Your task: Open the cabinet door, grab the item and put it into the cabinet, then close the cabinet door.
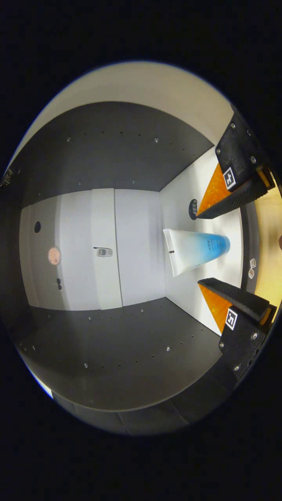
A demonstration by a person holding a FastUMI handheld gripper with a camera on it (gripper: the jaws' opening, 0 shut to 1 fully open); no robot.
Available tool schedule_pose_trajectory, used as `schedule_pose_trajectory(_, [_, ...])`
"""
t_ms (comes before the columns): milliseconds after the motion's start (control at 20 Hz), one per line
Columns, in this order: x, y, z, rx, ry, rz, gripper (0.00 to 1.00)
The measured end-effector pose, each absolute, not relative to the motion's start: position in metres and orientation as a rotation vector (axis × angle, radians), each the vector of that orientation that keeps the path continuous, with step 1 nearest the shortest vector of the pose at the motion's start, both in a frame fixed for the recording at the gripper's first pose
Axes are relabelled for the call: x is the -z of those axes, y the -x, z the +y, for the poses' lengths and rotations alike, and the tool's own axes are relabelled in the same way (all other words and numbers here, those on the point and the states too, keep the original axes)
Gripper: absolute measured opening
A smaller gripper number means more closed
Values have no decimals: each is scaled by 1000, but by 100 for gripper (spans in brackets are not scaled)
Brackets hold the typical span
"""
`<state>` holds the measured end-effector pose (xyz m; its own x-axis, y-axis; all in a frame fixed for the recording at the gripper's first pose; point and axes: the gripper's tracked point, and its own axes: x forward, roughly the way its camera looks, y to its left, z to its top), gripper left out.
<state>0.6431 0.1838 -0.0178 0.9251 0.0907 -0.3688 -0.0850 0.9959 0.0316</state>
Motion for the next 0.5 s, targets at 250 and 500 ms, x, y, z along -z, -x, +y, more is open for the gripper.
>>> schedule_pose_trajectory(250, [-14,-590,182,-94,-5,292,94])
schedule_pose_trajectory(500, [-36,-513,174,-74,2,169,94])
